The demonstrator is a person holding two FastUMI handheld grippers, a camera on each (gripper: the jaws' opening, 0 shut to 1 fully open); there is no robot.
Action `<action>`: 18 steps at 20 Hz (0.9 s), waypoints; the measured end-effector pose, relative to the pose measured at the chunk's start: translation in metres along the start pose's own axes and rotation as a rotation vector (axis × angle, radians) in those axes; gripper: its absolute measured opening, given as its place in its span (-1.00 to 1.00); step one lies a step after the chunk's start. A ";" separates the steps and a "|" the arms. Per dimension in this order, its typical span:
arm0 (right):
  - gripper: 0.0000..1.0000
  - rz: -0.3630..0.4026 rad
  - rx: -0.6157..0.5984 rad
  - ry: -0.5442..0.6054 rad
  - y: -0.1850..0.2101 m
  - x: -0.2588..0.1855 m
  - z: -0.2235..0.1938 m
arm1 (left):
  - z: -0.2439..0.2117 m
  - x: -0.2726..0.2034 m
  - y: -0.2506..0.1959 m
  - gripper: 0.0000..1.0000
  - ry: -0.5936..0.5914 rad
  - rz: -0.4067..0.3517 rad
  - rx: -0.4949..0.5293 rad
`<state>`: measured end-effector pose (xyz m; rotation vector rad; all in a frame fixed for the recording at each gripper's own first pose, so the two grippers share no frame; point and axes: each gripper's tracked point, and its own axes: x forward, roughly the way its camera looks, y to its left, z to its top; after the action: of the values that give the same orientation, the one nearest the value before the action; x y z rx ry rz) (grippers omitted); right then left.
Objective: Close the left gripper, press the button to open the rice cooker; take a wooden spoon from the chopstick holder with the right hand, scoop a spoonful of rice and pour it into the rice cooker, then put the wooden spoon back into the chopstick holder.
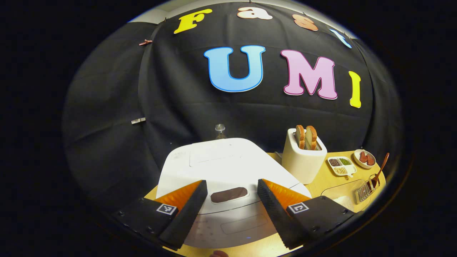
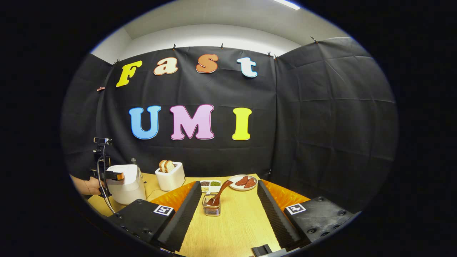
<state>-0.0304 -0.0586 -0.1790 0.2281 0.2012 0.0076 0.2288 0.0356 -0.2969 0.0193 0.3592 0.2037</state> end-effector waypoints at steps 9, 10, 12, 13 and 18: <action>0.96 0.085 -0.031 -0.011 0.034 0.013 0.008 | 0.043 -0.059 0.002 0.93 -0.146 -0.094 -0.016; 0.96 0.094 -0.038 -0.014 0.038 0.017 0.010 | 0.047 -0.070 0.002 0.93 -0.163 -0.105 -0.017; 0.96 0.112 -0.047 -0.018 0.048 0.022 0.014 | 0.050 -0.081 0.001 0.93 -0.196 -0.130 -0.025; 0.96 0.124 -0.047 -0.024 0.054 0.025 0.018 | 0.055 -0.092 0.003 0.93 -0.212 -0.140 -0.028; 0.96 0.169 -0.052 -0.065 0.082 0.036 0.041 | 0.070 -0.151 0.011 0.94 -0.270 -0.190 -0.020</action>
<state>0.0145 0.0128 -0.1290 0.1928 0.1162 0.1723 0.1131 0.0170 -0.1780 -0.0071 0.0884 0.0158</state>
